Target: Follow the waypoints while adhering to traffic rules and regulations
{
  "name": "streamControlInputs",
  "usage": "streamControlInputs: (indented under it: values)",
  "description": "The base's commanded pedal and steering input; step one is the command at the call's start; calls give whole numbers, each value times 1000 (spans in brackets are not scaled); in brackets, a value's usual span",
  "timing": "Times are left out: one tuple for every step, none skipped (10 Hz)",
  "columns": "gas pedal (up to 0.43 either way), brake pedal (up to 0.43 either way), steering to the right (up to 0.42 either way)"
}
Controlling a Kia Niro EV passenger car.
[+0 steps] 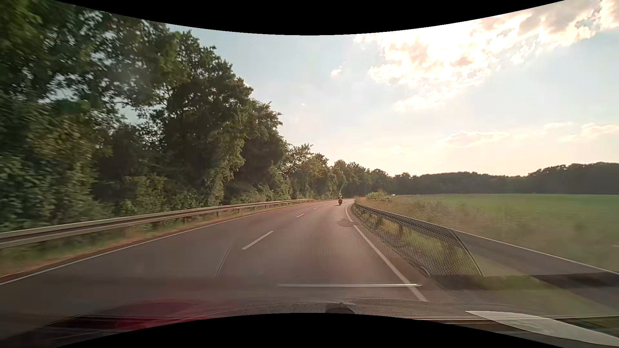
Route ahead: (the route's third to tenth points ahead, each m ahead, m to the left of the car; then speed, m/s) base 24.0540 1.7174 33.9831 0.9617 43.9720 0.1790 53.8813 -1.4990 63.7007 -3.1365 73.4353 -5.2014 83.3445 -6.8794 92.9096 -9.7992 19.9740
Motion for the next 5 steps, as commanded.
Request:
streamControlInputs:
  values:
    - [197, 0, 13]
    - [197, 0, 13]
    - [189, 0, 13]
    - [177, 0, 14]
    - [169, 0, 15]
